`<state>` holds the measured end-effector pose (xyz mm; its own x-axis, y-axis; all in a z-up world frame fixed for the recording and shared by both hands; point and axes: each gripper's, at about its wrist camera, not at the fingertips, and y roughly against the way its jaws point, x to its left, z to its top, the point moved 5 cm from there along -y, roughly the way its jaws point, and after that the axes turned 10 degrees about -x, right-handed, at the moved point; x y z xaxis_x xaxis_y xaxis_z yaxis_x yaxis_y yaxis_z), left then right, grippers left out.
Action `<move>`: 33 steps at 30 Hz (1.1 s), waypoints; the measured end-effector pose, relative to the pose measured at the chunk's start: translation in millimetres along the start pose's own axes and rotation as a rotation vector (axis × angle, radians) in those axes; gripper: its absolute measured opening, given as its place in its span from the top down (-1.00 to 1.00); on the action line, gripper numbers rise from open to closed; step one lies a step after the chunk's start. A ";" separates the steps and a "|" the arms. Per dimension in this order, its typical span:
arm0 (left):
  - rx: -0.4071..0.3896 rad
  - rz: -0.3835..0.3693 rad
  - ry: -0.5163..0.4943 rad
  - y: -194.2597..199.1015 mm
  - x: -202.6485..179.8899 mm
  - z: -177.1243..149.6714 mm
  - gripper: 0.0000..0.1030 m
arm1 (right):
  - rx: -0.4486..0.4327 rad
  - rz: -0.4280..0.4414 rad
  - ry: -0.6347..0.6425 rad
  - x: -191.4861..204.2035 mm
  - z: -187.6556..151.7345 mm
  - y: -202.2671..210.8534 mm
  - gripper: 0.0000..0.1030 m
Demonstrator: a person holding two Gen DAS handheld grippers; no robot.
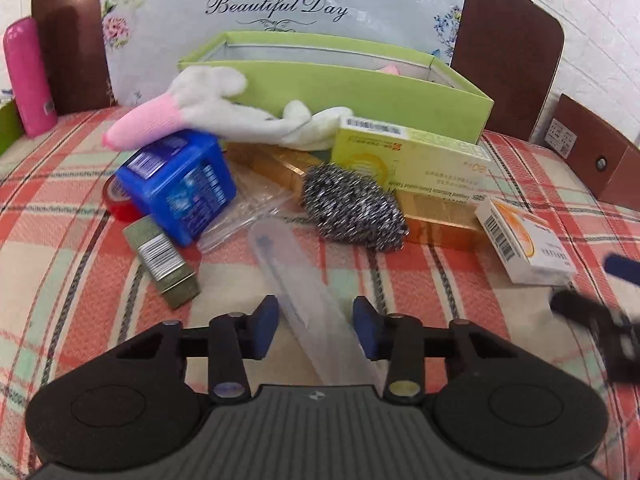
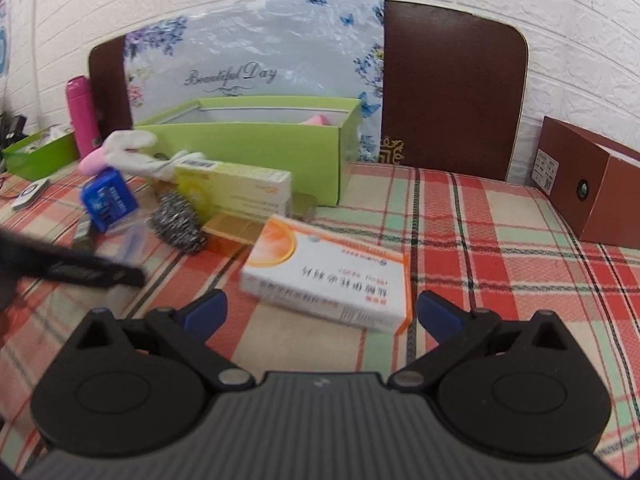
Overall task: Organize objects
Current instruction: 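Withdraw both grippers and move toward the clear case and orange-white box, then grasp the clear plastic case with the left gripper while the right gripper grasps the orange-white medicine box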
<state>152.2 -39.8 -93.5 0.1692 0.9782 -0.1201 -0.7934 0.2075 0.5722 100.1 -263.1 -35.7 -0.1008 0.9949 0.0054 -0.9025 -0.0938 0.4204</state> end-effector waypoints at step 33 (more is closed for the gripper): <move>0.067 -0.154 -0.043 28.7 -19.4 -16.8 0.17 | 0.096 -0.340 -0.441 -42.4 -58.0 75.4 -1.00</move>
<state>116.3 -52.9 -88.3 0.3118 0.9336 -0.1762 -0.7160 0.3529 0.6023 12.0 -314.5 -56.9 0.3918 0.8919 0.2257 -0.8096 0.2177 0.5451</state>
